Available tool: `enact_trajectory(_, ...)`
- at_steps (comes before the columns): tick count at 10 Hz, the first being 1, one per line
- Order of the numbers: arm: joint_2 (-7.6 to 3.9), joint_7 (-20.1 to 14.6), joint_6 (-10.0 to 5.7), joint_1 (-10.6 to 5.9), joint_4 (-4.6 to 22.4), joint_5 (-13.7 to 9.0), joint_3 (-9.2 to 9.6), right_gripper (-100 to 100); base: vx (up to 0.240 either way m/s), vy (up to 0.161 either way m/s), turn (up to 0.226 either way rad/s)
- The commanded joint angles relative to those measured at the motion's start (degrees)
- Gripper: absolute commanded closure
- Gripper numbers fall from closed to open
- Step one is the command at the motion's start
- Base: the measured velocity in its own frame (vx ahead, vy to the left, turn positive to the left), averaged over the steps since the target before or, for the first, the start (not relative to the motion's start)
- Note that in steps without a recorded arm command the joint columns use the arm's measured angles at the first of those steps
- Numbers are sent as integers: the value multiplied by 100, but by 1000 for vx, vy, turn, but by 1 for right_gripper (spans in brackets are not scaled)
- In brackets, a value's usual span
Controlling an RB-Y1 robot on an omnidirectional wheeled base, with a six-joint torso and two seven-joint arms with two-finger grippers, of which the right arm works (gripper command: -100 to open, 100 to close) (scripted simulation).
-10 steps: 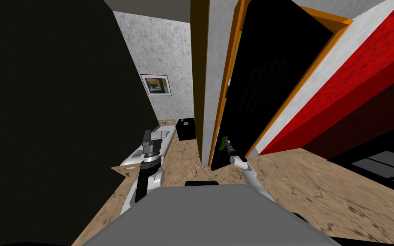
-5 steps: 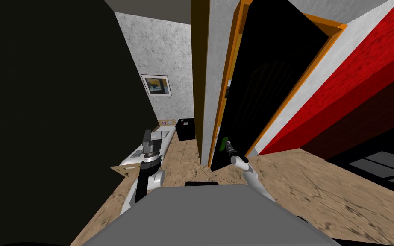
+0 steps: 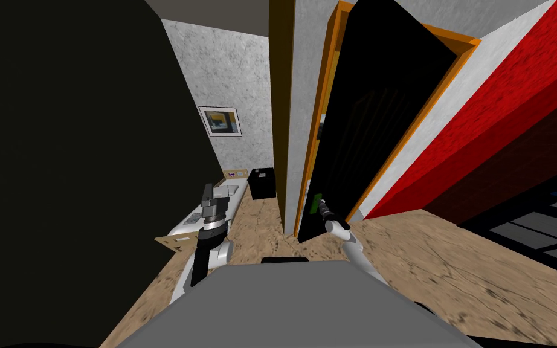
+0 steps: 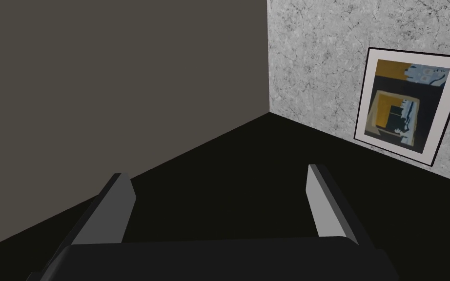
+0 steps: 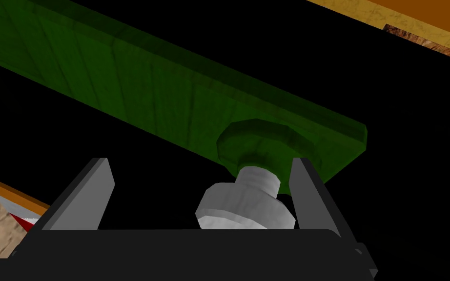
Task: Pull the door open
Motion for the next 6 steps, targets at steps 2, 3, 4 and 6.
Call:
enact_trajectory(2,12,8,28,26,-10,-189,24,100,-25,-8,52)
enact_trajectory(3,25,15,58,60,-43,-303,30,100,-75,-13,76)
enact_trajectory(4,39,23,87,94,-76,-418,36,100,-69,-52,57)
enact_trajectory(6,53,30,118,131,-111,-540,42,100,-30,-32,12)
